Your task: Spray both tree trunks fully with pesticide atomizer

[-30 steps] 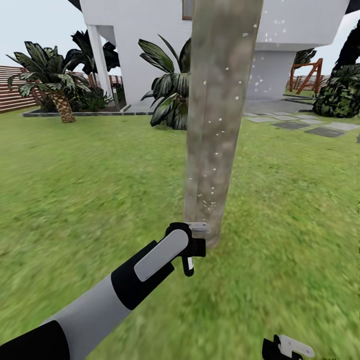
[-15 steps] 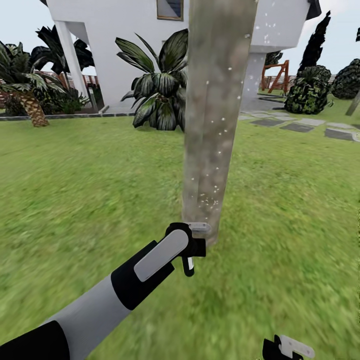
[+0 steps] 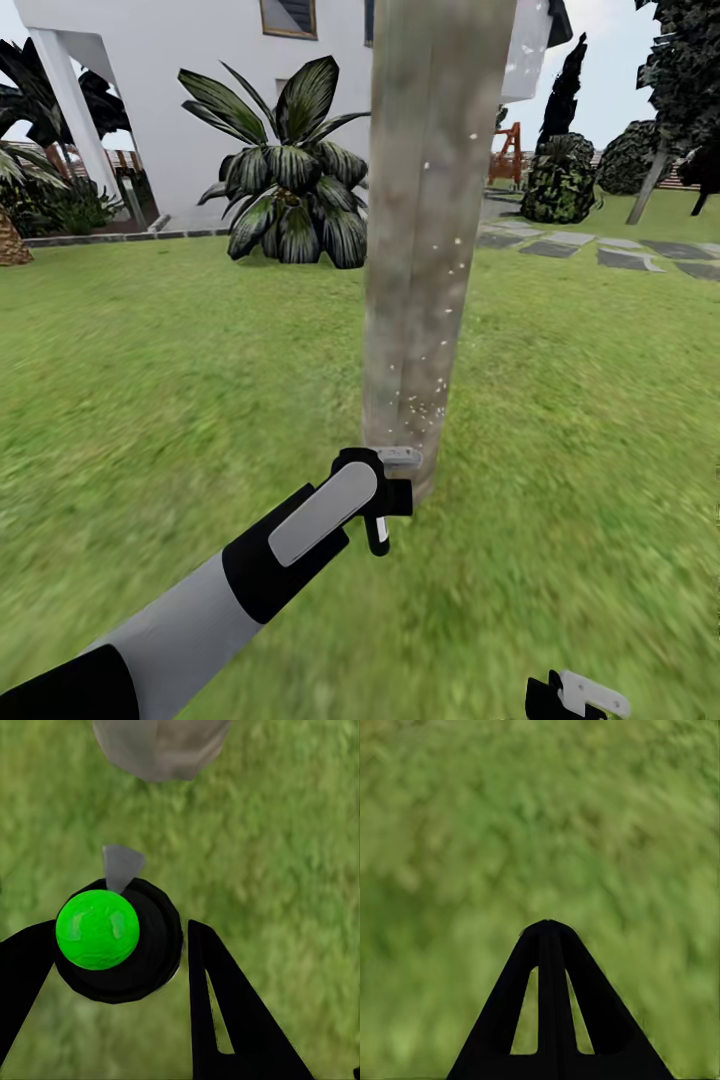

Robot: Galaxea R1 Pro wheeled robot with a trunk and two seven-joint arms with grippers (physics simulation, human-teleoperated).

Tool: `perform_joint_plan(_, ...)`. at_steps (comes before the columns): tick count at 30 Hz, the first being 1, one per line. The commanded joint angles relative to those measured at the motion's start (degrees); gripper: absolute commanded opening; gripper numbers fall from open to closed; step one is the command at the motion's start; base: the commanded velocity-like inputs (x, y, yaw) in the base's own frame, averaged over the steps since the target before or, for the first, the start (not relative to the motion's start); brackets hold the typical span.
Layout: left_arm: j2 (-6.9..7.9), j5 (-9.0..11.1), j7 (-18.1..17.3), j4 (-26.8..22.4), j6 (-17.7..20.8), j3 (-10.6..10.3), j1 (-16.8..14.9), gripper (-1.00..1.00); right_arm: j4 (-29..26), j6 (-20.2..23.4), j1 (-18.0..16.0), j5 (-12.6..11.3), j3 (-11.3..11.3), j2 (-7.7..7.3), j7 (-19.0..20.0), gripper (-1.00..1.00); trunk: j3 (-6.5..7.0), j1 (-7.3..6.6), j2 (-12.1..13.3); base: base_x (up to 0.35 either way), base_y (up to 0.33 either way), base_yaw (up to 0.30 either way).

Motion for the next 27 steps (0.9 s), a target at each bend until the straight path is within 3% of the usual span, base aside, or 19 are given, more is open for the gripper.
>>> perform_joint_plan(1, 0.01, 0.3, 0.4, -0.1, 0.4, 0.0, 0.0, -1.00, 0.0, -0.1, 0.0, 0.5, -0.2, 0.07, -0.1, -1.00, -0.05, 0.00, 0.0, 0.094, 0.346, -0.251)
perform_joint_plan(21, 0.00, 0.3, 0.3, -0.1, 0.1, 0.0, 0.1, -1.00, 0.0, -0.1, 0.0, 0.5, -0.2, 0.07, -0.1, -1.00, -0.05, 0.00, 0.0, 0.081, 0.348, -0.251)
perform_joint_plan(27, 0.00, 0.3, 0.3, -0.1, -0.4, 0.0, 0.1, -1.00, 0.0, -0.1, 0.0, -1.4, -0.1, 0.02, -0.1, -1.00, -0.05, 0.00, 0.0, 0.029, 0.348, -0.230)
